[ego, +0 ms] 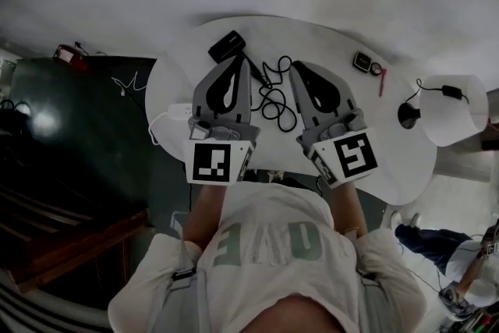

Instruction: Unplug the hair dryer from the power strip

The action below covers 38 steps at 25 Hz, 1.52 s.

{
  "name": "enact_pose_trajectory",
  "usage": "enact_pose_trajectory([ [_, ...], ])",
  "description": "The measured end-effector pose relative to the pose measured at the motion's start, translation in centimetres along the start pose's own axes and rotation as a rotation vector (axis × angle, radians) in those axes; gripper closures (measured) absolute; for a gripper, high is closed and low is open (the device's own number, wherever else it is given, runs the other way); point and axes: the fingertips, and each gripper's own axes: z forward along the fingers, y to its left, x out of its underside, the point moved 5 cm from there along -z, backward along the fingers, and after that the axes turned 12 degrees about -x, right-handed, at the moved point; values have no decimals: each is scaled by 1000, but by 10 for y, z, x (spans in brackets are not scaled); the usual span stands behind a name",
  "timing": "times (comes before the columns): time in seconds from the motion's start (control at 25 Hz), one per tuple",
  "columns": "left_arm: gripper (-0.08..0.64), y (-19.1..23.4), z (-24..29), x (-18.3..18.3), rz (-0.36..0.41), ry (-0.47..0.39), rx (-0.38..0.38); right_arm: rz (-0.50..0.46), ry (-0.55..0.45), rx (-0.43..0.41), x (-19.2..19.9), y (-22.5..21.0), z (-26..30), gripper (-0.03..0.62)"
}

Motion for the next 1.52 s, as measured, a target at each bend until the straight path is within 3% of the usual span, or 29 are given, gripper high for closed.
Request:
enact_pose_trajectory([
  [0.32,548,83,-29,7,-20,52,-185,27,54,-174,11,39,63,572],
  [0.72,548,148,-65,10,-22,68,-347,29,89,-357,21,98,129,572],
  [1.24,548,176,-75,23,-18,126,-379,48,132,-404,31,116,153,572],
  [1.36,548,177,-72,45,-6,219,-341,73,143,-403,36,115,154,571],
  [1.52,548,181,-76,109,-49,448,-337,90,160,-397,44,114,153,571],
])
